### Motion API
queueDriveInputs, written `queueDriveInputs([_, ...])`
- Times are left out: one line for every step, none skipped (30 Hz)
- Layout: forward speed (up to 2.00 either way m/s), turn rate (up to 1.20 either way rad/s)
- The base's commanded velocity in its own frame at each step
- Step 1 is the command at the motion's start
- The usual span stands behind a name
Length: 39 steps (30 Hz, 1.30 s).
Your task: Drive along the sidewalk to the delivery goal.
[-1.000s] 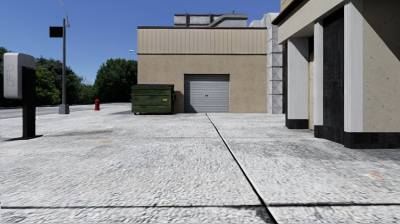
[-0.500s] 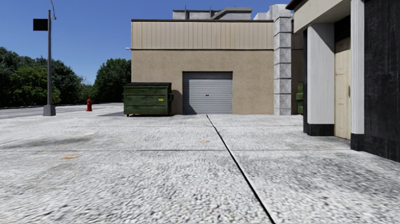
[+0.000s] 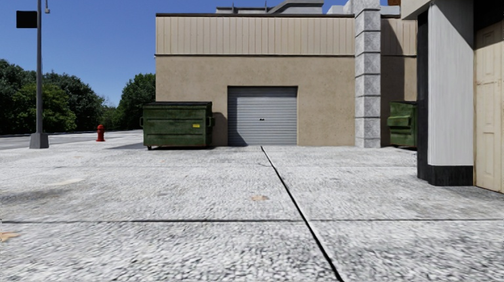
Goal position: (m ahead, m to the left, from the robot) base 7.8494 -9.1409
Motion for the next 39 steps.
queueDriveInputs([2.0, 0.0])
queueDriveInputs([2.0, 0.0])
queueDriveInputs([2.0, 0.0])
queueDriveInputs([2.0, 0.0])
queueDriveInputs([2.0, 0.0])
queueDriveInputs([2.0, 0.0])
queueDriveInputs([2.0, 0.0])
queueDriveInputs([2.0, 0.0])
queueDriveInputs([2.0, 0.0])
queueDriveInputs([2.0, 0.0])
queueDriveInputs([2.0, -0.15])
queueDriveInputs([2.0, -0.29])
queueDriveInputs([2.0, -0.29])
queueDriveInputs([2.0, -0.38])
queueDriveInputs([2.0, -0.51])
queueDriveInputs([2.0, -0.59])
queueDriveInputs([2.0, -0.59])
queueDriveInputs([2.0, -0.6])
queueDriveInputs([2.0, -0.6])
queueDriveInputs([2.0, -0.61])
queueDriveInputs([2.0, -0.61])
queueDriveInputs([2.0, -0.61])
queueDriveInputs([2.0, -0.61])
queueDriveInputs([2.0, -0.61])
queueDriveInputs([2.0, -0.61])
queueDriveInputs([2.0, -0.61])
queueDriveInputs([2.0, -0.61])
queueDriveInputs([2.0, -0.6])
queueDriveInputs([2.0, -0.6])
queueDriveInputs([2.0, -0.58])
queueDriveInputs([2.0, -0.57])
queueDriveInputs([2.0, -0.57])
queueDriveInputs([2.0, -0.57])
queueDriveInputs([2.0, -0.56])
queueDriveInputs([2.0, -0.56])
queueDriveInputs([2.0, -0.56])
queueDriveInputs([2.0, -0.56])
queueDriveInputs([2.0, -0.56])
queueDriveInputs([2.0, -0.56])
